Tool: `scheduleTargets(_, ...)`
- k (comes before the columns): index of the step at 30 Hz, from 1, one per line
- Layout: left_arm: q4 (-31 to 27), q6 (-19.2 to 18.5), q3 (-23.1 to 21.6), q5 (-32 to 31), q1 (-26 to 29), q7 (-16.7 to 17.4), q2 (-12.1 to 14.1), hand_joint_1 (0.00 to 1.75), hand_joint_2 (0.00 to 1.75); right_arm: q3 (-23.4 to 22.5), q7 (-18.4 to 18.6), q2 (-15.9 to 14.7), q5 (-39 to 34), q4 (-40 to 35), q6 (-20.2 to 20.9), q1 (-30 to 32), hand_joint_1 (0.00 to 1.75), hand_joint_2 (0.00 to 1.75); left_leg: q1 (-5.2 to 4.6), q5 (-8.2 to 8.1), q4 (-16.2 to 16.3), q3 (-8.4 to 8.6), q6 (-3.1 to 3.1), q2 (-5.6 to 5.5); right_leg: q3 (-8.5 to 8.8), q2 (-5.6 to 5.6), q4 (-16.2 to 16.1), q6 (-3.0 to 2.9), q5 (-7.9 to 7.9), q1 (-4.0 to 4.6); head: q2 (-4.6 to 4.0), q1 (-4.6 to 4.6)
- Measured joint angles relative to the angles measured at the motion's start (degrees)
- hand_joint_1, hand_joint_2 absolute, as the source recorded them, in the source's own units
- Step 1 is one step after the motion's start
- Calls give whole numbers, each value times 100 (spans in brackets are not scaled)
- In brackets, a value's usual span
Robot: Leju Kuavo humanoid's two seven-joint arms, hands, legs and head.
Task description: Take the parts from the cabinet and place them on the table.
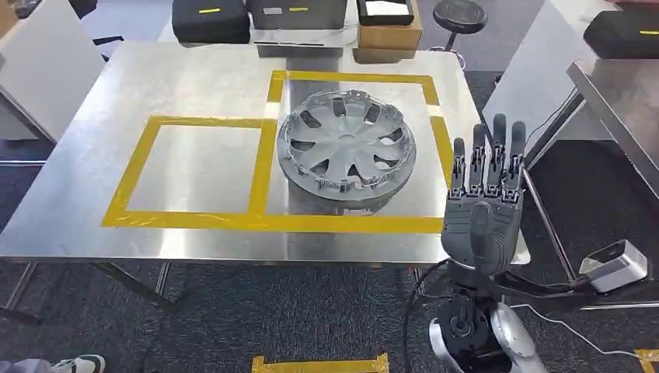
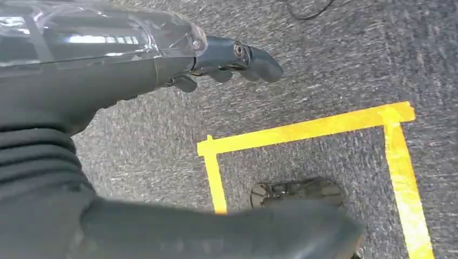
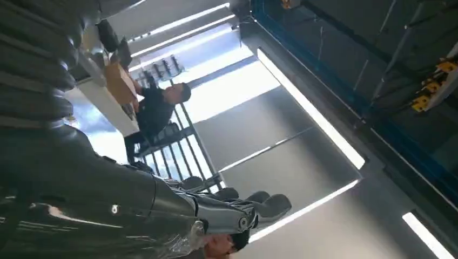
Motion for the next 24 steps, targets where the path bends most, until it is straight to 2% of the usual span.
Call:
scheduleTargets(2,0,-2,33,2,-2,59,20,0,0,-11,-46,0,13,-33,4,181,0,175,-6,-5,5,-1,4,15,0,4,-5,3,2,-1,0,-2)
scheduleTargets(3,0,-22,35,0,-2,101,35,0,0,-18,-79,0,48,-44,2,250,0,175,-17,-24,13,0,31,23,2,5,-18,30,4,-9,0,2)
scheduleTargets(7,0,-181,35,-114,-2,225,122,0,0,-98,-136,0,267,-155,-46,423,0,175,-45,-21,11,11,70,76,23,33,-21,84,27,-38,0,-26)
scheduleTargets(8,0,-194,35,-135,-5,227,127,0,0,-101,-136,-2,295,-188,-52,428,0,175,-13,3,-33,23,93,91,22,48,-4,97,18,-28,0,-35)
scheduleTargets(9,0,-205,35,-162,-8,225,133,0,0,-103,-131,-9,313,-216,-61,438,0,175,11,19,-58,45,110,112,8,49,59,117,-67,-31,0,-37)
scheduleTargets(10,0,-205,35,-190,-9,223,151,0,0,-105,-131,-15,350,-234,-68,432,0,175,14,22,-61,48,117,124,-77,42,275,137,-262,-33,0,5)
scheduleTargets(12,2,-205,35,-267,-10,216,160,0,0,-103,-111,-15,385,-260,-112,446,0,175,9,22,-60,42,121,154,-442,38,1146,169,-754,-63,0,44)
scheduleTargets(13,4,-205,35,-306,-10,216,166,0,0,-103,-109,-15,418,-260,-127,454,0,175,6,23,-60,35,122,168,-627,36,1579,177,-930,-61,0,41)
scheduleTargets(14,7,-205,35,-328,-9,216,170,0,0,-103,-101,-15,424,-260,-136,465,0,175,2,26,-59,34,119,175,-708,34,1793,178,-949,-62,0,55)
scheduleTargets(15,7,-205,33,-352,-10,219,170,0,0,-101,-90,-15,439,-260,-146,474,0,175,-1,28,-59,34,117,177,-671,33,1737,165,-837,-60,0,57)
scheduleTargets(16,7,-205,33,-365,-12,219,170,0,0,-101,-74,-15,455,-260,-146,481,0,175,-5,38,-59,35,102,174,-504,32,1411,135,-584,-58,0,61)
scheduleTargets(18,7,-205,33,-385,-22,227,170,0,0,-101,-74,-15,472,-282,-146,478,0,175,-16,55,-59,42,75,156,43,38,332,37,-79,-40,0,66)
scheduleTargets(19,7,-205,33,-404,-27,229,168,0,0,-101,-74,-15,477,-308,-149,475,0,175,-18,72,-59,35,50,150,214,50,-5,-21,-128,-18,0,66)
scheduleTargets(20,7,-205,33,-420,-33,236,170,0,0,-101,-72,-15,481,-321,-149,480,0,175,-15,100,-63,18,6,135,221,34,-17,-13,-48,1,0,33)
scheduleTargets(22,7,-197,33,-435,-30,251,173,0,0,-101,-63,-20,490,-361,-164,471,0,175,20,151,-71,10,-73,126,188,34,-38,-41,-33,29,0,50)
scheduleTargets(23,7,-195,33,-442,-28,253,170,0,0,-103,-59,-22,494,-365,-166,471,0,175,14,189,-103,12,-117,116,178,27,-69,-92,12,25,0,44)
scheduleTargets(24,11,-186,33,-450,-30,271,195,0,0,-101,-57,-22,503,-376,-168,469,0,175,10,141,-77,-3,-133,118,198,-18,-171,-117,104,-45,0,59)
